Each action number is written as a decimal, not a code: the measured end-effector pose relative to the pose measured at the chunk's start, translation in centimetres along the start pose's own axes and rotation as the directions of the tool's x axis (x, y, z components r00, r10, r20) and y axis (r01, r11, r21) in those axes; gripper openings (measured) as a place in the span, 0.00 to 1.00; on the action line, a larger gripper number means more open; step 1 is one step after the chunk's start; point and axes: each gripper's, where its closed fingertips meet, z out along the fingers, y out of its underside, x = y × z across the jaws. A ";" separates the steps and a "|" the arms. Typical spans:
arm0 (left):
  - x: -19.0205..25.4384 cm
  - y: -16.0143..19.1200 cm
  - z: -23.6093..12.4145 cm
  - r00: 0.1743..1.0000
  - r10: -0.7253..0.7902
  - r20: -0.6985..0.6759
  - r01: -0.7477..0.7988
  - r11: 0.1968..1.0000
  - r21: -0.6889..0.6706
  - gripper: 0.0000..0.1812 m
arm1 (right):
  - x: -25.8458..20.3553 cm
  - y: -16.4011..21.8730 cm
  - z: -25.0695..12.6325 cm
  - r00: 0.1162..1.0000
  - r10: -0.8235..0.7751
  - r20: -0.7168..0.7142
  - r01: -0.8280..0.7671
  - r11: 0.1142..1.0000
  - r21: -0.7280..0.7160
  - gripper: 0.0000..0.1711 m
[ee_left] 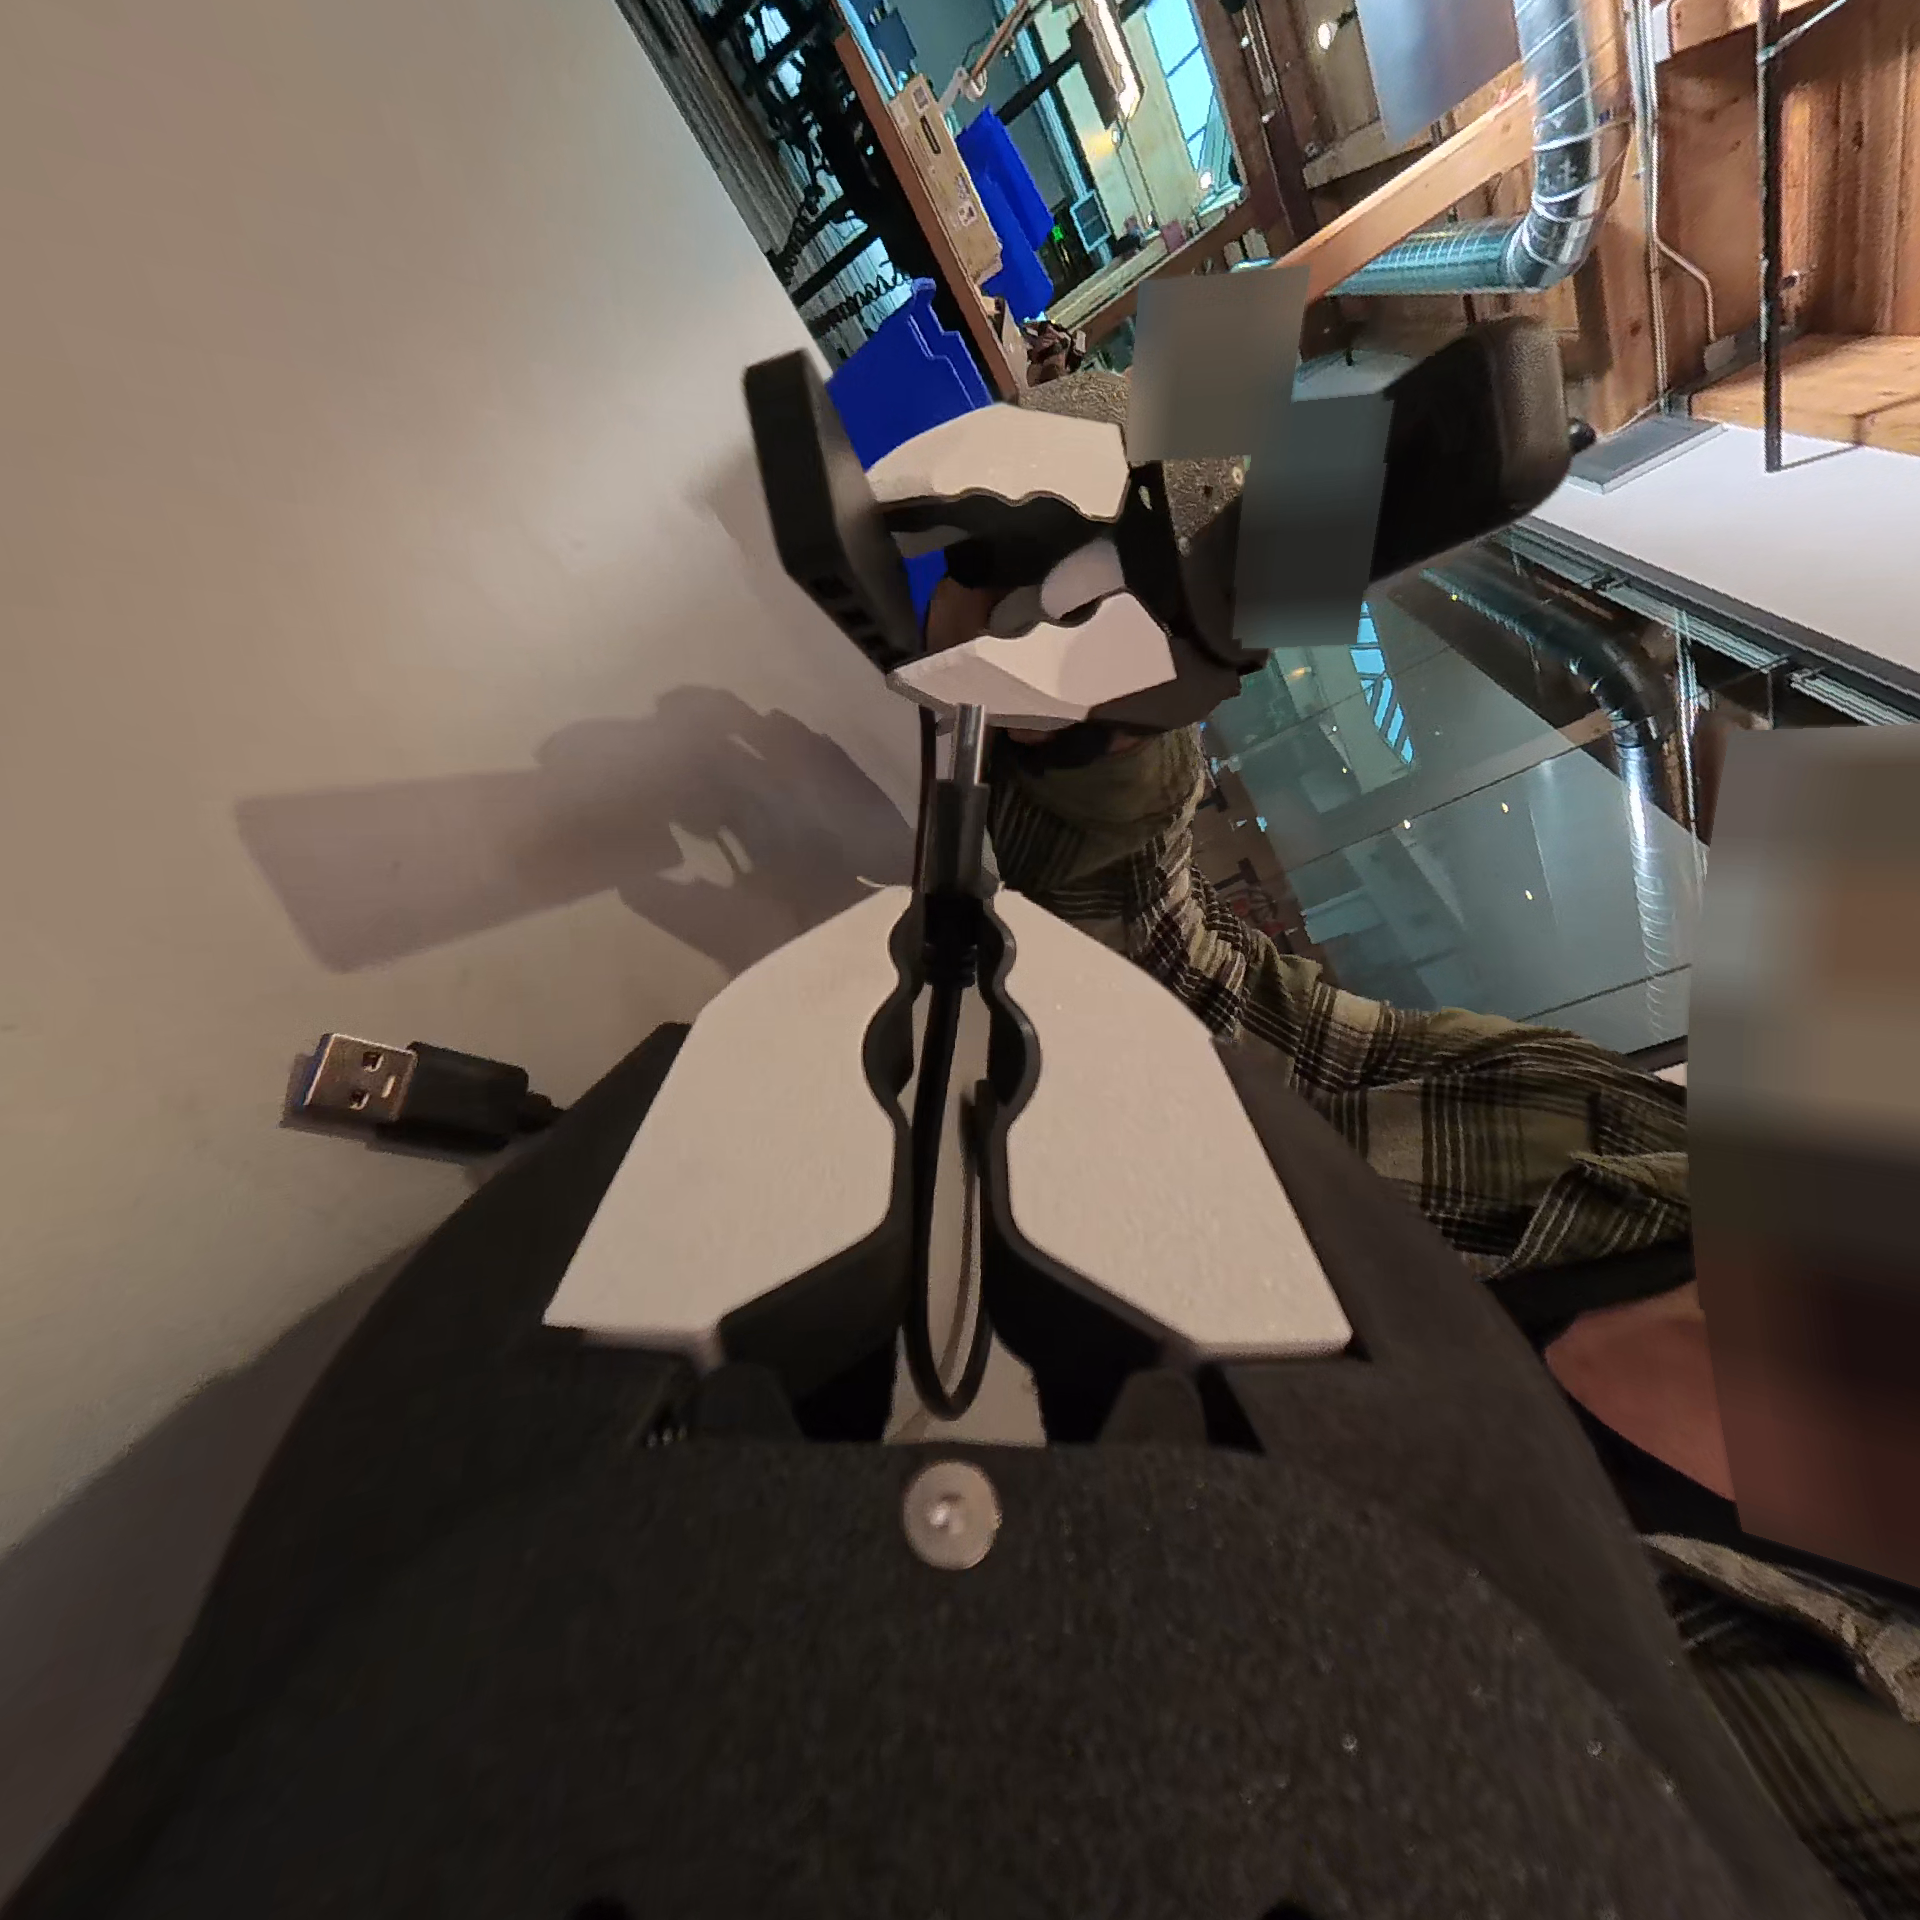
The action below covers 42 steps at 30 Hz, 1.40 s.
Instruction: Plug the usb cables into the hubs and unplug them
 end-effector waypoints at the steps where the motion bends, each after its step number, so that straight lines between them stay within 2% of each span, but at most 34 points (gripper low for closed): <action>1: -0.1 -0.1 0.0 1.000 -0.003 0.001 0.003 1.000 0.006 0.04 | -0.1 -0.2 -0.1 1.000 -0.012 0.003 0.012 1.000 0.004 0.18; 18: -0.6 -0.3 -0.2 0.999 -0.013 0.040 0.012 0.999 0.031 0.04 | -1.4 -1.9 -0.4 0.978 -0.210 -0.013 0.210 0.978 -0.016 0.18; 42: -0.4 -0.5 -0.1 0.999 -0.031 0.025 0.030 0.998 0.053 0.04 | -1.3 -2.0 -0.4 0.969 -0.243 -0.046 0.242 0.970 -0.033 0.18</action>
